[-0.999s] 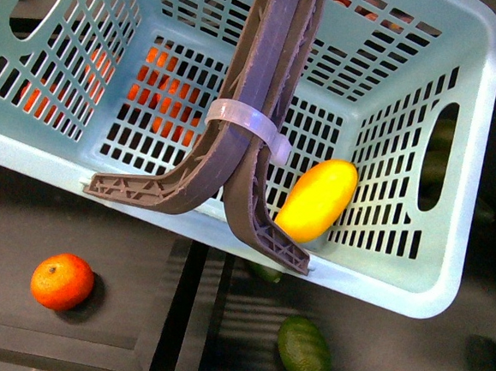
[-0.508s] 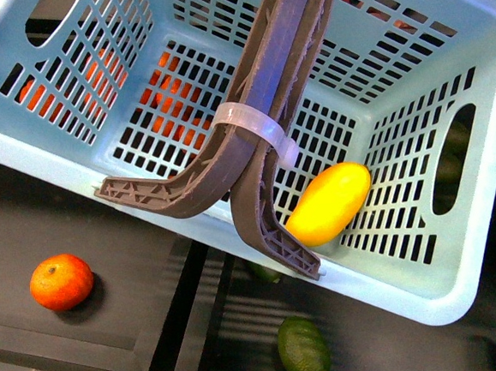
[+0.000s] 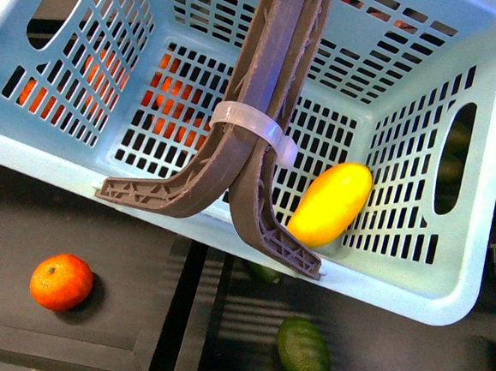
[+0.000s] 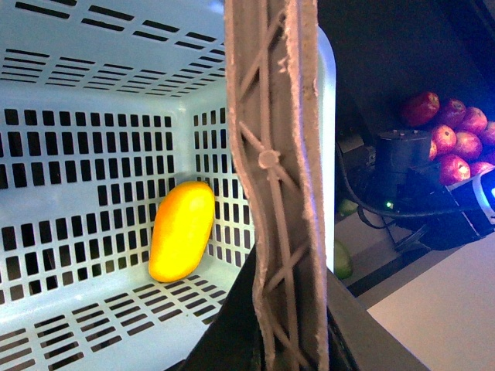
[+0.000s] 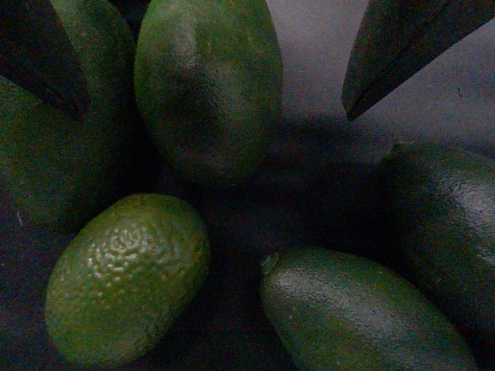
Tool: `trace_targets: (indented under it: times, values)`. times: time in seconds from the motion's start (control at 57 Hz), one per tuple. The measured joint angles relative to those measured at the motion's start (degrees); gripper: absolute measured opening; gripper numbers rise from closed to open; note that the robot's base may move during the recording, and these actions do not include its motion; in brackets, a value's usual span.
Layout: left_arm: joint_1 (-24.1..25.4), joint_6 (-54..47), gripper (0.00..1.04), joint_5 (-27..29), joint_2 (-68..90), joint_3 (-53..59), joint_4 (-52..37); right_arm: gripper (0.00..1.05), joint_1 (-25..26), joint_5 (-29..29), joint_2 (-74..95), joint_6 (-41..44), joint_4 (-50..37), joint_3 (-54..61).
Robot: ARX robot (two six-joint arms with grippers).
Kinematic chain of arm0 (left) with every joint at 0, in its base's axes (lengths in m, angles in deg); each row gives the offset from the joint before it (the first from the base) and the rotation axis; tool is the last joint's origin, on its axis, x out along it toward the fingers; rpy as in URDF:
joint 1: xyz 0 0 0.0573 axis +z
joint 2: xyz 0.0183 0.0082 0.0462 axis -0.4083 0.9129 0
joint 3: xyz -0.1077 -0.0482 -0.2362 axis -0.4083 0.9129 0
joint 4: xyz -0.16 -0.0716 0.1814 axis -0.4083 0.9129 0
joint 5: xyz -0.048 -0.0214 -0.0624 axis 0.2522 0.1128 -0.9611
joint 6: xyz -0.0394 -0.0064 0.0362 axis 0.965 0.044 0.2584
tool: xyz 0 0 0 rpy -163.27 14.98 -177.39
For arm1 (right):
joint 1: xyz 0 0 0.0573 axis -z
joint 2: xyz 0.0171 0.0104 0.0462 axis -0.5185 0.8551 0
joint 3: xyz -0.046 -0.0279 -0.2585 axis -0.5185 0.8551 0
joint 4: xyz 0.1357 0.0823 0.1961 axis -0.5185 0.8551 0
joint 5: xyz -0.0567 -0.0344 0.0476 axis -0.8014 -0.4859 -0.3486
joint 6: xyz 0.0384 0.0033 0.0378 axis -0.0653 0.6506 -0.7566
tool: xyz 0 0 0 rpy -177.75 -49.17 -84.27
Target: Pick mango and avocado into basket
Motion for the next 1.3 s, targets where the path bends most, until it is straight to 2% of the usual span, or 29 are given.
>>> trace_targets:
  times: [0.631, 0.964, 1.034, 1.297]
  values:
    - [0.0, -0.02, 0.09, 0.09, 0.0, 0.0, 0.0, 0.97, -0.39, -1.7, 9.2, -4.66, 2.56, -11.54]
    - [0.0, 0.0, 0.09, 0.04, -0.02, 0.0, 0.0, 0.52, 0.59, -1.42, 9.53, -4.68, 2.6, -13.11]
    - [0.0, 0.0, 0.09, 0.04, -0.02, 0.0, 0.0, 0.49, 1.11, -0.7, 8.63, -4.7, 2.6, -12.28]
    - [0.0, 0.0, 0.09, 0.09, -0.02, 0.0, 0.0, 0.48, 3.8, 2.27, -2.71, -4.98, 4.15, -7.56]
